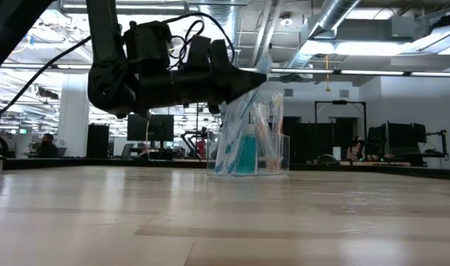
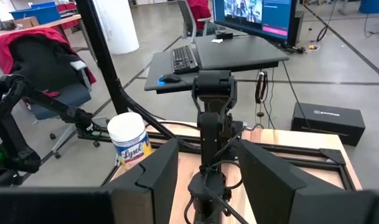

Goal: Pick & Place toothbrushing station
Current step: Put the blue toothbrush into the left section of the transparent organizer, then return to Home Position

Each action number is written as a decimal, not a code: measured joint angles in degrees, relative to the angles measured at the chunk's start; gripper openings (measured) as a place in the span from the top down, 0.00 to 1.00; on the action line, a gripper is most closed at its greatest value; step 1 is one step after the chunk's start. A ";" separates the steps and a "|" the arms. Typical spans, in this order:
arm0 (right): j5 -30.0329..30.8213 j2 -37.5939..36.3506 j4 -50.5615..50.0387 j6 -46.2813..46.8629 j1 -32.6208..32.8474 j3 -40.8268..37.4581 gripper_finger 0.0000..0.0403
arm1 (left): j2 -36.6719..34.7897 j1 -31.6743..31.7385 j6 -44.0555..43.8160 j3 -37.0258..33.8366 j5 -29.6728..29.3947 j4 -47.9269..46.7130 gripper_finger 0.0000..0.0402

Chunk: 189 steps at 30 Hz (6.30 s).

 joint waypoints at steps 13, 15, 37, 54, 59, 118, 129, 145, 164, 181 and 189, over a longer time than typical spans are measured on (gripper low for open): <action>0.00 -0.02 -1.11 -0.90 0.02 0.00 0.61 | 0.35 -0.31 -1.25 -4.50 1.32 0.11 0.98; 0.00 -0.02 -1.14 -0.90 0.00 0.00 0.61 | 0.35 -0.58 -1.40 -4.76 1.27 0.17 0.97; -0.02 -0.13 1.80 -0.69 0.81 0.00 0.61 | -9.00 -0.15 -5.58 -6.22 4.80 -6.31 0.59; 1.59 -5.64 4.79 3.47 -4.62 0.12 0.61 | -47.70 4.20 -6.46 -11.15 4.06 -26.82 0.61; 1.68 -7.26 -8.34 3.18 -7.51 -0.01 0.61 | -59.53 4.52 -4.32 -14.56 4.04 -27.07 0.61; 21.58 -93.48 13.23 11.30 0.41 -82.99 0.61 | -119.44 14.53 -16.70 -31.16 15.06 -71.66 0.60; 22.60 -93.54 35.03 19.87 2.60 -103.18 0.60 | -119.64 14.49 -21.72 -40.45 18.56 -69.33 0.60; 26.23 -93.50 44.60 21.42 0.62 -118.60 0.48 | -119.38 14.49 -14.92 -42.82 12.59 -81.61 0.60; 25.77 -87.62 44.54 19.53 5.29 -118.66 0.43 | -118.18 14.49 -9.65 -42.82 13.07 -82.10 0.60; 25.79 -87.36 44.48 13.56 5.20 -118.71 0.43 | -110.85 14.49 -9.86 -42.82 13.08 -81.83 0.60; 25.79 -87.36 44.50 14.54 5.20 -118.73 0.43 | -108.72 14.47 -9.88 -42.82 13.09 -81.72 0.60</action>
